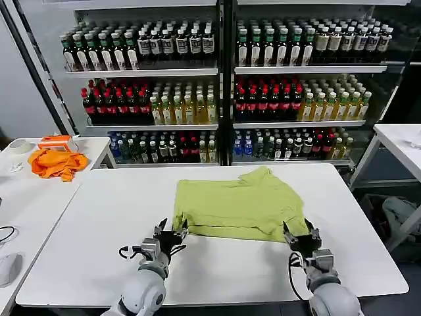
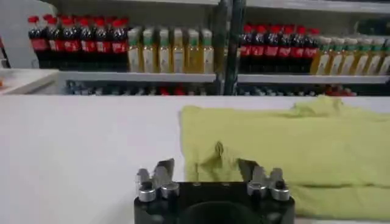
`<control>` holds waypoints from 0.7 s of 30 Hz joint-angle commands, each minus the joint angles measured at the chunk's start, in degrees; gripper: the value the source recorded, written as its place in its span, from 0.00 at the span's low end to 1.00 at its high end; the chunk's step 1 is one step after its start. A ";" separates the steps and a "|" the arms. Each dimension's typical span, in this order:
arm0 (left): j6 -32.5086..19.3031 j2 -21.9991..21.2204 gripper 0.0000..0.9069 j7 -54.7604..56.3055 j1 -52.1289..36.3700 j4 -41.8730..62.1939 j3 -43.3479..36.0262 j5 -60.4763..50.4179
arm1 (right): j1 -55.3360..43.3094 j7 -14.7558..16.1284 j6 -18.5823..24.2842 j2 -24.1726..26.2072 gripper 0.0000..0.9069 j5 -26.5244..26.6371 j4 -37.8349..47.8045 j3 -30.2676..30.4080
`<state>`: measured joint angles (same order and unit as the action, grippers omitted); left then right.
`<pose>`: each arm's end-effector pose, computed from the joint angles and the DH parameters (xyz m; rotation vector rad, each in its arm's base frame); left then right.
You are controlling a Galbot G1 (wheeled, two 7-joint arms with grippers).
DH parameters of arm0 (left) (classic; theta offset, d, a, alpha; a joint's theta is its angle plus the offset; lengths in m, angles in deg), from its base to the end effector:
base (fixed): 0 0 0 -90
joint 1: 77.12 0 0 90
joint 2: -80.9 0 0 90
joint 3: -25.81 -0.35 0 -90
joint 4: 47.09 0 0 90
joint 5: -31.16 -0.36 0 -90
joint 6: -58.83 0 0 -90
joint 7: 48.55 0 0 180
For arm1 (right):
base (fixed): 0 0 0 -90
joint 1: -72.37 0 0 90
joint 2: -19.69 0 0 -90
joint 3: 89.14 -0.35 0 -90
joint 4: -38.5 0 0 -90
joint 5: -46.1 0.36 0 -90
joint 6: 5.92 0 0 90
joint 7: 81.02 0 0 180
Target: Fold and organize the clothes.
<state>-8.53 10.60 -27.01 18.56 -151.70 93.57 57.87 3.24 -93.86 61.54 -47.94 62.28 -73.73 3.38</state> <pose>0.2923 -0.0368 -0.3190 -0.1484 -2.7245 0.0329 0.2387 -0.0678 -0.3086 -0.0737 -2.7445 0.2020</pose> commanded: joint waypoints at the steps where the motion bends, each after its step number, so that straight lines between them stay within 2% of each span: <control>1: 0.79 0.54 1.00 -0.04 1.09 0.38 -0.42 1.19 | 4.36 -0.95 -1.63 -0.96 1.00 0.87 0.67 -3.04; 3: 0.86 0.82 1.00 0.02 0.65 0.72 -0.91 1.20 | 3.92 -1.04 -1.65 -1.14 1.00 1.11 1.86 -2.98; 4: 0.88 0.86 0.16 0.03 0.48 0.86 -0.99 1.17 | 3.60 -1.14 -1.60 -1.28 1.00 1.12 2.37 -2.93; 5: 0.93 1.01 0.03 0.00 0.27 1.01 -1.31 1.10 | 3.25 -1.17 -1.44 -1.48 1.00 1.21 2.74 -2.88; 8: 1.48 1.10 0.02 -0.05 0.16 0.92 -1.80 1.15 | 2.96 -1.13 -1.09 -1.76 1.00 1.82 2.63 -2.87; 9: 1.75 1.10 0.03 -0.08 0.14 0.91 -1.86 1.19 | 2.92 -1.13 -0.91 -1.77 0.58 1.85 2.66 -2.87; 10: 1.92 1.12 0.02 -0.16 0.12 0.92 -1.97 1.62 | 2.81 -1.14 -0.61 -1.76 0.31 1.87 2.84 -2.88; 11: 2.12 1.14 0.02 -0.21 0.11 1.08 -2.10 2.15 | 2.57 -1.13 -0.22 -1.78 0.13 1.91 3.05 -2.89; 13: 2.31 1.10 0.02 -0.20 0.08 1.28 -2.18 2.66 | 2.35 -1.09 0.15 -1.80 0.00 1.93 3.34 -2.85; 21: 2.48 1.43 0.02 -0.45 0.39 1.11 -2.10 3.75 | 1.49 -0.69 1.13 -1.71 0.00 2.14 4.41 -2.61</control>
<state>-6.61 11.85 -27.29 18.68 -150.67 91.65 60.28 4.36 -94.31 62.68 -49.38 64.15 -70.14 1.06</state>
